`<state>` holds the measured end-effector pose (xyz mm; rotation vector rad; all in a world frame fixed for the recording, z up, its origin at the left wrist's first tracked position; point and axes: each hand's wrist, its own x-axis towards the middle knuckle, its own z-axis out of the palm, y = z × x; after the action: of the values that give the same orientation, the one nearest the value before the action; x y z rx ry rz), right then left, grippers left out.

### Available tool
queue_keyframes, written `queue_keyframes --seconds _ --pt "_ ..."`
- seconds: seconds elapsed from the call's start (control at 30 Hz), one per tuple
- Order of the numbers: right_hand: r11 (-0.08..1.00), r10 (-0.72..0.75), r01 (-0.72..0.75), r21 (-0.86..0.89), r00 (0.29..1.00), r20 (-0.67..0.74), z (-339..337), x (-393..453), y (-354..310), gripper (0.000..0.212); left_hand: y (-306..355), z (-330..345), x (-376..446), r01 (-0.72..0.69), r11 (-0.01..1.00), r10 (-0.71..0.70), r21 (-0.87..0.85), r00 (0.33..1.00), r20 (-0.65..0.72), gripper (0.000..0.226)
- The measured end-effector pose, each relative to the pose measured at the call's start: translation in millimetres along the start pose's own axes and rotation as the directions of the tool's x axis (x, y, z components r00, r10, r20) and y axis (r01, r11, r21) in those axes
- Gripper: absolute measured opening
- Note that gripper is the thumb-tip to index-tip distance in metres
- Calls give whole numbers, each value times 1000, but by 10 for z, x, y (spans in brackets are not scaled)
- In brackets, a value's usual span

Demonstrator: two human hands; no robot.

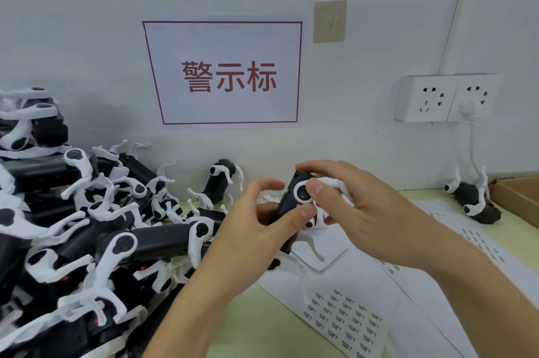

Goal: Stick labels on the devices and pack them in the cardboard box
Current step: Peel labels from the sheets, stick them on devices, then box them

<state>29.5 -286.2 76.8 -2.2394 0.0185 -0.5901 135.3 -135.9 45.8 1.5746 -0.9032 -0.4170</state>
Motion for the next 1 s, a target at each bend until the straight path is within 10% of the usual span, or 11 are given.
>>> queue_keyframes --seconds 0.2,0.5,0.67,0.83,1.0 --pt "999 -1 0 -43 1000 -23 46 -8 16 34 -17 -26 13 -33 998 33 -45 999 3 22" --pt "953 159 -133 272 984 -77 -2 2 53 46 26 -108 -24 71 996 -74 -62 996 -46 44" --pt "852 314 -209 481 938 -147 -22 38 97 26 29 -65 21 180 843 -263 -507 960 -96 60" --pt "662 410 -229 714 908 -89 7 87 98 25 80 -47 12 87 782 -162 -618 985 -67 30" --pt "673 354 -273 688 935 25 -44 77 141 28 98 -12 -12 -7 797 -151 -604 966 -210 60"
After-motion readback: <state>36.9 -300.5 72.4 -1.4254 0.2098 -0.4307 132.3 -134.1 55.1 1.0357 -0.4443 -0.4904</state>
